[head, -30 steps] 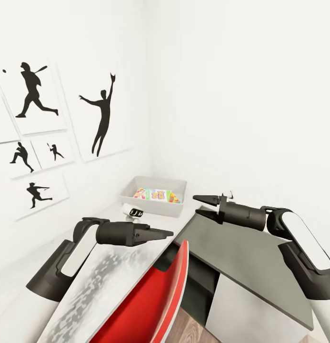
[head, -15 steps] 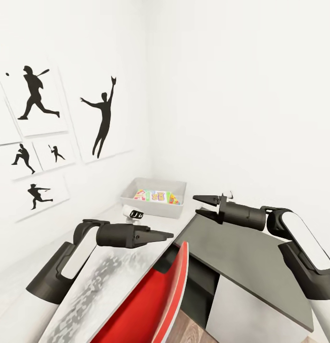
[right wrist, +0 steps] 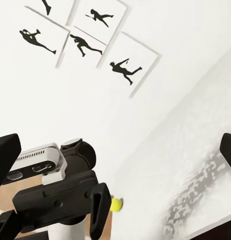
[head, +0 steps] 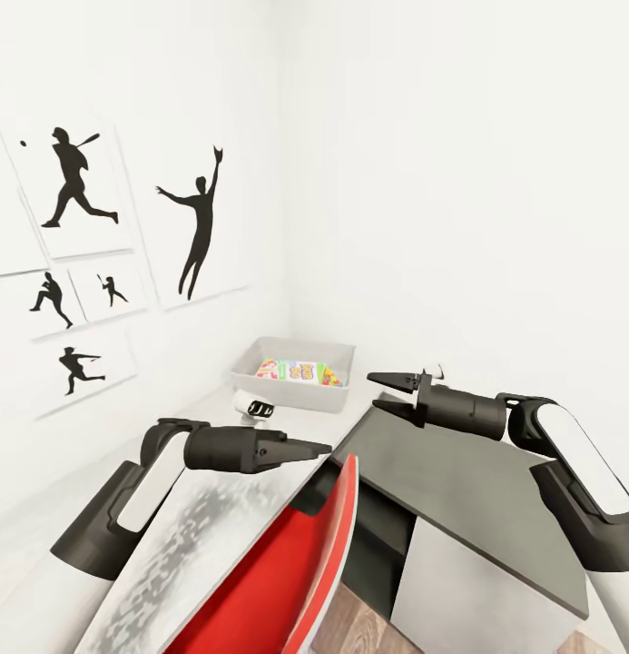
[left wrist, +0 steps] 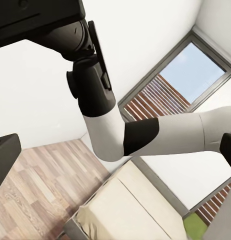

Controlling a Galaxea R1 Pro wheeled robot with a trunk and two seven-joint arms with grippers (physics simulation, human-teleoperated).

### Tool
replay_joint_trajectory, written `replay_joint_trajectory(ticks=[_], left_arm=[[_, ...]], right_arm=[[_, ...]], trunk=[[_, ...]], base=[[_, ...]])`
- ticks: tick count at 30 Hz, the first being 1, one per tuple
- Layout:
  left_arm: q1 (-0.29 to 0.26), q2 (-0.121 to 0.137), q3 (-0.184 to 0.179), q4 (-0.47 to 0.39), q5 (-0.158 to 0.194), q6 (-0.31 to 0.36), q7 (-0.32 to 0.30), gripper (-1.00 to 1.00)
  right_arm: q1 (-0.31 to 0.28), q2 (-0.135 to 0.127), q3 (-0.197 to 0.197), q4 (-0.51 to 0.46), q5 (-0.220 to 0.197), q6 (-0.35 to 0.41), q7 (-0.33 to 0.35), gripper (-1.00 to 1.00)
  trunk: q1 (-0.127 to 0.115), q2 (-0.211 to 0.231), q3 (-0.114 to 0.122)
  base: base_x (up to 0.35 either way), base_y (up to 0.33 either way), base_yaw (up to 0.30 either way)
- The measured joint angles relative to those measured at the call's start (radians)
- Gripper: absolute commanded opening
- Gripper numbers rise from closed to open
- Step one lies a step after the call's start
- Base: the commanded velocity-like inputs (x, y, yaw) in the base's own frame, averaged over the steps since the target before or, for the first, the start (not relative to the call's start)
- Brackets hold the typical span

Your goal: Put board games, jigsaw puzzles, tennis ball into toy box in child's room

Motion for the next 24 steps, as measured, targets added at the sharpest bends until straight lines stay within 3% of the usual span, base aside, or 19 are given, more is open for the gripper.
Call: replay_joint_trajectory(ticks=[6, 18, 24], left_arm=[[0.0, -0.002, 0.0, 0.0, 0.0, 0.0, 0.0, 1.0], [0.002, 0.0, 0.004, -0.001, -0.001, 0.0, 0.001, 1.0], [0.003, 0.004, 0.008, -0.001, -0.002, 0.0, 0.001, 1.0]], right_arm=[[0.0, 0.001, 0.002, 0.0, 0.0, 0.0, -0.001, 1.0], [0.0, 0.0, 0.01, 0.0, 0.001, -0.027, -0.002, 1.0], [0.0, 0.0, 0.01, 0.0, 0.031, -0.027, -0.001, 1.0]], trunk=[[0.0, 0.0, 0.0], [0.0, 0.0, 0.0], [0.0, 0.0, 0.0]], base=[[-0.022, 0.0, 0.109], [-0.023, 0.0, 0.278], [0.0, 0.0, 0.291]])
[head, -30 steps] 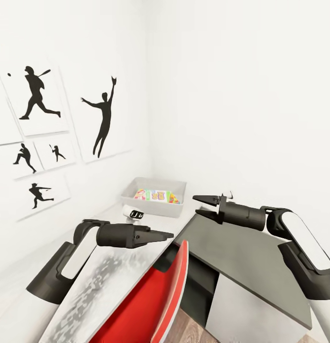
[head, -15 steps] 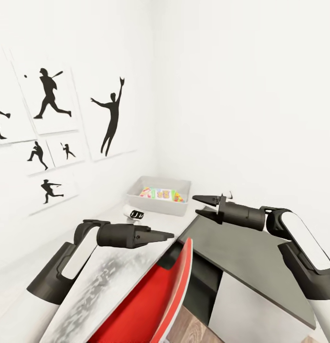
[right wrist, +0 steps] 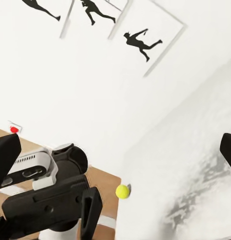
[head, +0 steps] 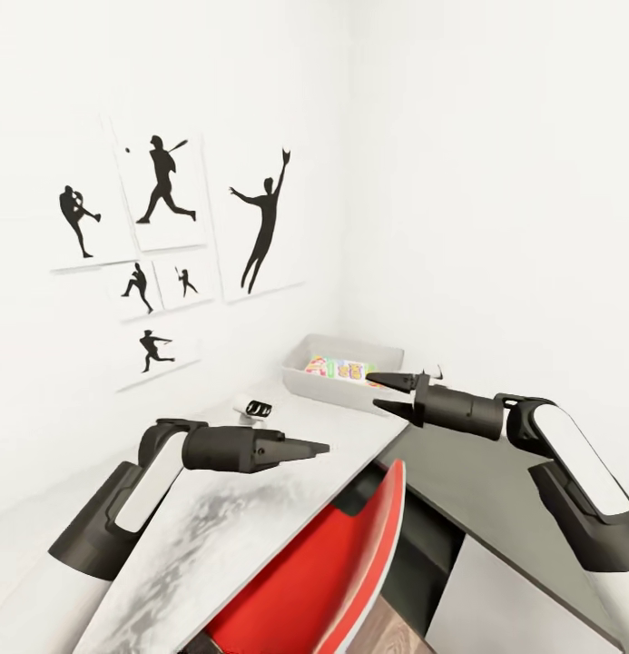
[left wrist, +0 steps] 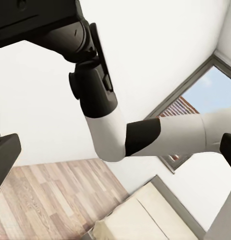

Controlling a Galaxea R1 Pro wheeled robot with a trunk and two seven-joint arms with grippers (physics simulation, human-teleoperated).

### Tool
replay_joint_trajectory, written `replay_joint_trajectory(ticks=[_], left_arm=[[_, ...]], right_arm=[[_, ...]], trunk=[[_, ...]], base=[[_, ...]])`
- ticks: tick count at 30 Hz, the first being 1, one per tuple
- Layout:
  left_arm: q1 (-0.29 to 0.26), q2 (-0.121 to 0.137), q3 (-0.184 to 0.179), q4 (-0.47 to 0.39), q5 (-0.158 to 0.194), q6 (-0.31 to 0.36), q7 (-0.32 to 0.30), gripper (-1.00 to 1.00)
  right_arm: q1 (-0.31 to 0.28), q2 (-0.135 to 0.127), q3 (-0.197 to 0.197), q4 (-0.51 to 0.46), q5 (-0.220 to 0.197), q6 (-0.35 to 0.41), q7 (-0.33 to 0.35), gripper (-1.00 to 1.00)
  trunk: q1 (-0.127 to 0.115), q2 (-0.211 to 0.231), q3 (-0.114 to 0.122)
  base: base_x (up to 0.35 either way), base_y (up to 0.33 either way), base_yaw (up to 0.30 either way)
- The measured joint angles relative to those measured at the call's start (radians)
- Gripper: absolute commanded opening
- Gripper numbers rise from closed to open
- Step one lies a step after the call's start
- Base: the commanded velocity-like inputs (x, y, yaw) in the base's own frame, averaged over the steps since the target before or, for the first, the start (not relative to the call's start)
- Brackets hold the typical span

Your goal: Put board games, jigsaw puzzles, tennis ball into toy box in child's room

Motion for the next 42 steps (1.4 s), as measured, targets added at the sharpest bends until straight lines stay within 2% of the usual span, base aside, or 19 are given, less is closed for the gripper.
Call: replay_joint_trajectory(ticks=[5, 18, 28, 42], left_arm=[[0.001, 0.0, 0.0, 0.0, 0.0, 0.0, 0.0, 1.0], [0.0, 0.0, 0.001, 0.0, 0.0, 0.0, 0.0, 1.0], [0.001, 0.002, 0.008, 0.0, 0.001, 0.0, 0.0, 1.0], [0.0, -0.001, 0.005, 0.0, 0.002, 0.0, 0.0, 1.0]], right_arm=[[0.0, 0.0, -0.001, 0.0, 0.013, 0.0, 0.001, 1.0], [0.0, 0.001, -0.003, 0.0, 0.018, 0.0, 0.001, 1.0], [0.0, 0.001, -0.008, 0.0, 0.019, -0.002, 0.001, 1.0], [0.0, 0.0, -0.011, 0.002, 0.019, -0.001, 0.002, 1.0]], trunk=[[0.0, 0.0, 0.0], [0.0, 0.0, 0.0], [0.0, 0.0, 0.0], [0.0, 0.0, 0.0]], base=[[-0.036, 0.004, 0.291], [-0.175, 0.149, 0.291], [-0.042, 0.051, 0.291], [-0.165, 0.214, 0.291]])
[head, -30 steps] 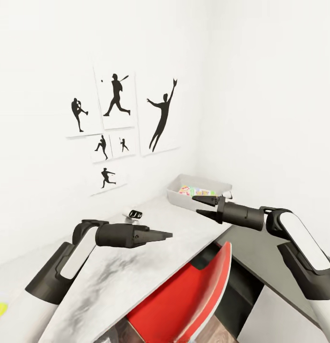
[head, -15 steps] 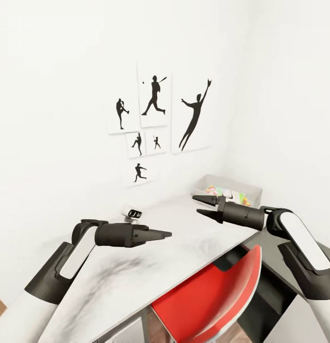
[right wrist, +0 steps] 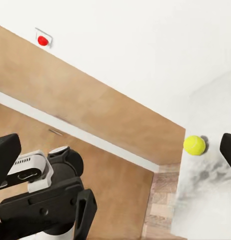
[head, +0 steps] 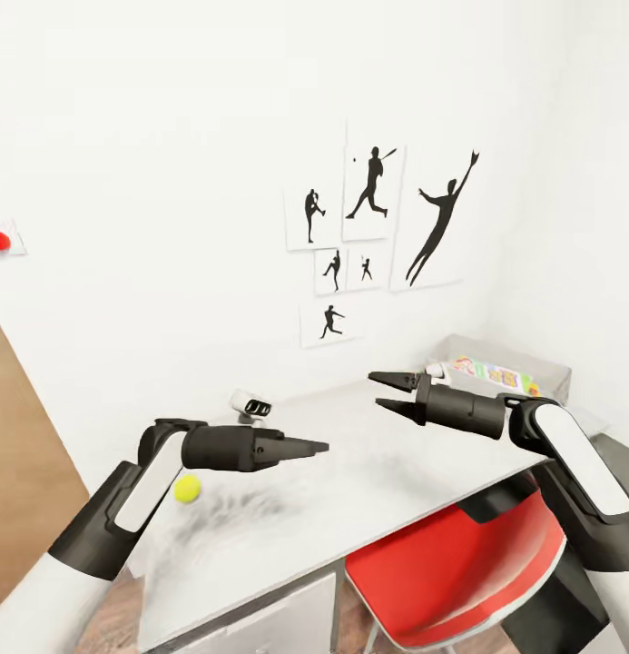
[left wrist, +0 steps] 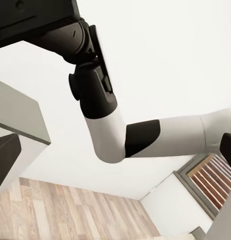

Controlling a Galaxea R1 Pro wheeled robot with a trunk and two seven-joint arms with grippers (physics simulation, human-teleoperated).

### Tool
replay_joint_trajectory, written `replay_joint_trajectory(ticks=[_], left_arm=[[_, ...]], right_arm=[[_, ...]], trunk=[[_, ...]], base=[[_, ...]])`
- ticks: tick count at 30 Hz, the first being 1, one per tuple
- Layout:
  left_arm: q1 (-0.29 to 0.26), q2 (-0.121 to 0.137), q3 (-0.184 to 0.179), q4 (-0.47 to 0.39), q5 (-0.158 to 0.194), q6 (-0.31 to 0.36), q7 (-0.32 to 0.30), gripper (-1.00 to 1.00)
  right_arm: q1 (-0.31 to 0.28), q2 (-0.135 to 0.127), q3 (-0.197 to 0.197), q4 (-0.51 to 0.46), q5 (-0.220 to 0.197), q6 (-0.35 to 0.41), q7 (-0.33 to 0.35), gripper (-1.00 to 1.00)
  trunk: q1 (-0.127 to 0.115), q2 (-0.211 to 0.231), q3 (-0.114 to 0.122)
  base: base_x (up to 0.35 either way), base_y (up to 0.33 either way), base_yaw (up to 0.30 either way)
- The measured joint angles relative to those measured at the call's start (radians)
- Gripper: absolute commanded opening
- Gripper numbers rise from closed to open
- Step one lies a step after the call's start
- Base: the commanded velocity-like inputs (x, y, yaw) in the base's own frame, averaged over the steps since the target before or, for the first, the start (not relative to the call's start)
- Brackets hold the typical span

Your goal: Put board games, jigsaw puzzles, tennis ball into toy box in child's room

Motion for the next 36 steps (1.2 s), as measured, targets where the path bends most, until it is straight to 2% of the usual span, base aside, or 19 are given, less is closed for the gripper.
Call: replay_joint_trajectory(ticks=[11, 13, 17, 20, 24, 28, 29, 31, 32, 33, 34, 36], left_arm=[[0.006, 0.005, 0.006, 0.0, -0.002, 0.0, 0.0, 1.0], [0.009, 0.005, 0.015, 0.0, -0.002, 0.0, 0.0, 1.0], [0.022, 0.008, 0.056, 0.001, -0.003, 0.0, 0.0, 1.0], [0.03, 0.045, 0.082, 0.001, -0.001, 0.0, -0.001, 1.0], [0.034, 0.1, 0.091, 0.001, 0.005, 0.0, -0.004, 1.0], [0.049, 0.161, 0.108, 0.001, 0.057, 0.0, -0.005, 1.0], [0.053, 0.169, 0.113, 0.001, 0.064, 0.0, -0.005, 1.0], [0.063, 0.189, 0.132, 0.002, 0.076, 0.0, -0.005, 1.0], [0.076, 0.208, 0.155, 0.004, 0.082, 0.0, -0.005, 1.0], [0.082, 0.216, 0.163, 0.005, 0.084, 0.0, -0.005, 1.0], [0.101, 0.235, 0.187, 0.011, 0.084, 0.0, -0.004, 1.0], [0.122, 0.258, 0.219, 0.017, 0.083, 0.0, -0.003, 1.0]], right_arm=[[0.0, 0.0, -0.001, 0.001, 0.001, 0.001, 0.0, 1.0], [0.0, -0.001, -0.001, 0.001, 0.001, 0.001, 0.0, 1.0], [0.0, -0.001, -0.002, 0.001, 0.001, 0.001, 0.0, 1.0], [0.0, -0.001, -0.002, 0.001, 0.001, 0.001, 0.0, 1.0], [0.0, -0.001, -0.002, 0.001, 0.001, 0.001, 0.0, 1.0], [0.0, 0.0, -0.002, 0.001, 0.001, 0.001, 0.0, 1.0], [0.0, 0.0, -0.002, 0.001, 0.001, 0.001, 0.0, 1.0], [0.0, 0.0, -0.002, 0.001, 0.001, 0.001, 0.0, 1.0], [0.0, 0.0, -0.003, 0.001, 0.001, 0.001, 0.0, 1.0], [0.0, 0.0, -0.003, 0.001, 0.001, 0.001, 0.0, 1.0], [0.0, 0.0, -0.003, 0.001, 0.001, 0.0, 0.0, 1.0], [0.0, 0.001, -0.002, 0.001, 0.001, -0.001, -0.001, 1.0]], trunk=[[0.0, 0.0, 0.0], [0.0, 0.0, 0.0], [0.0, 0.0, 0.0], [0.0, 0.0, 0.0], [0.0, 0.0, 0.0], [0.0, 0.0, 0.0], [0.0, 0.0, 0.0], [0.0, 0.0, 0.0], [0.0, 0.0, 0.0], [0.0, 0.0, 0.0], [0.0, 0.0, 0.0], [0.0, 0.0, 0.0]], base=[[-0.111, 0.149, 0.291], [-0.009, 0.013, 0.291], [-0.003, 0.004, 0.291], [-0.001, 0.001, 0.291], [0.0, 0.0, 0.291], [0.0, 0.0, 0.291], [0.0, 0.0, 0.291], [0.0, 0.0, 0.291], [0.0, 0.0, 0.291], [0.0, 0.0, 0.291], [0.0, 0.0, 0.291], [0.0, 0.0, 0.291]])
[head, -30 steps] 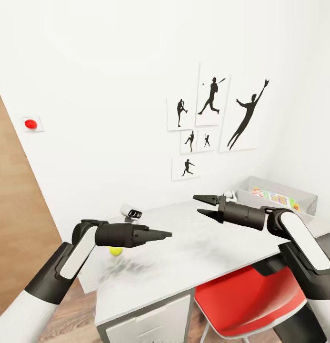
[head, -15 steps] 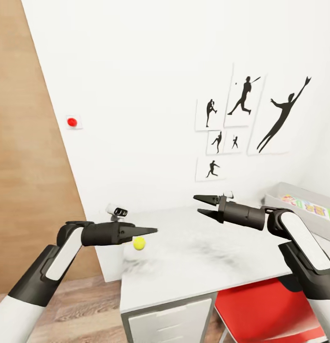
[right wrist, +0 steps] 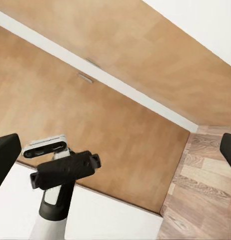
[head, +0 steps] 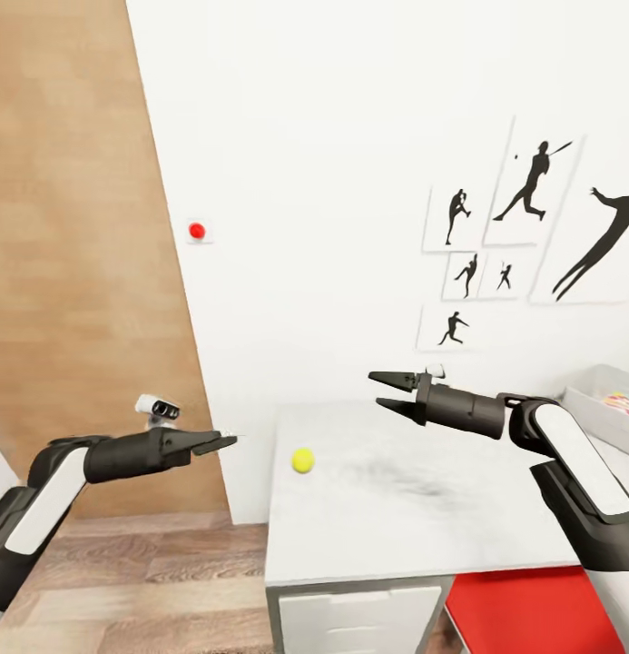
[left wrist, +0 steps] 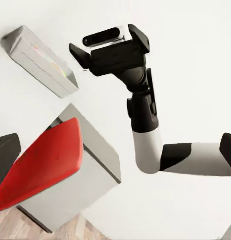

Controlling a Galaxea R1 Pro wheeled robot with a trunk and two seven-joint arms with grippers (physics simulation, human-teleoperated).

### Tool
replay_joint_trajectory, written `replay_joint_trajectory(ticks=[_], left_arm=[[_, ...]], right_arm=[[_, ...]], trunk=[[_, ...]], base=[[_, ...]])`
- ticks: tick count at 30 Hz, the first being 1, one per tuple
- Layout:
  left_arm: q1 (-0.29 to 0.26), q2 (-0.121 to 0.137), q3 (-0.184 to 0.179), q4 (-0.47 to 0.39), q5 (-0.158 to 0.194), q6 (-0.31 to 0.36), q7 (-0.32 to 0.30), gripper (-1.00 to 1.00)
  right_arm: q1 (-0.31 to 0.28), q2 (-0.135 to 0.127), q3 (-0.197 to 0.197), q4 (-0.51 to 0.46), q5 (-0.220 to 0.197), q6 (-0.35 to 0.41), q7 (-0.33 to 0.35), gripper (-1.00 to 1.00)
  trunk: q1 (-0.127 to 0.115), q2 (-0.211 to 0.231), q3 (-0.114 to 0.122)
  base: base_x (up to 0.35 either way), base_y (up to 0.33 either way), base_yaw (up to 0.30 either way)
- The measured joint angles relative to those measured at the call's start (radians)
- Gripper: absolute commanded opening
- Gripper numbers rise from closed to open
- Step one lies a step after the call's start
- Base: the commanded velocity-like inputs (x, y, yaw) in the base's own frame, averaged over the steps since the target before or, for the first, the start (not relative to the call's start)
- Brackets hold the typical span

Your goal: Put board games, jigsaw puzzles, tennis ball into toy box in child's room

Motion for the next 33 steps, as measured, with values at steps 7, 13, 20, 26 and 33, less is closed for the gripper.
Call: replay_joint_trajectory(ticks=[7, 13, 20, 26, 33], left_arm=[[0.079, 0.081, 0.155, 0.127, -0.067, -0.006, 0.016, 1.0], [0.092, 0.088, 0.265, 0.233, -0.311, -0.02, 0.045, 1.0], [0.094, 0.056, 0.305, 0.38, -0.629, -0.11, 0.247, 1.0], [0.089, -0.052, 0.298, 0.483, -0.727, -0.257, 0.756, 1.0], [0.087, -0.189, 0.259, 0.493, -0.735, -0.292, 1.046, 1.0]], right_arm=[[0.0, 0.0, 0.007, -0.002, 0.011, -0.021, -0.007, 1.0], [0.0, 0.018, 0.013, -0.003, 0.149, -0.035, -0.019, 1.0], [0.0, 0.169, 0.016, -0.002, 0.366, -0.038, -0.118, 1.0], [0.0, 0.229, 0.018, -0.004, 0.469, -0.034, -0.216, 1.0], [0.033, 0.235, 0.037, -0.013, 0.475, -0.012, -0.218, 1.0]], trunk=[[0.0, 0.0, 0.0], [0.0, 0.0, 0.0], [0.0, 0.0, 0.0], [0.0, 0.0, 0.0], [0.0, 0.0, 0.0]], base=[[0.0, 0.0, 0.291], [0.0, 0.0, 0.291], [0.0, 0.0, 0.291], [0.0, 0.0, 0.291], [0.0, 0.0, 0.139]])
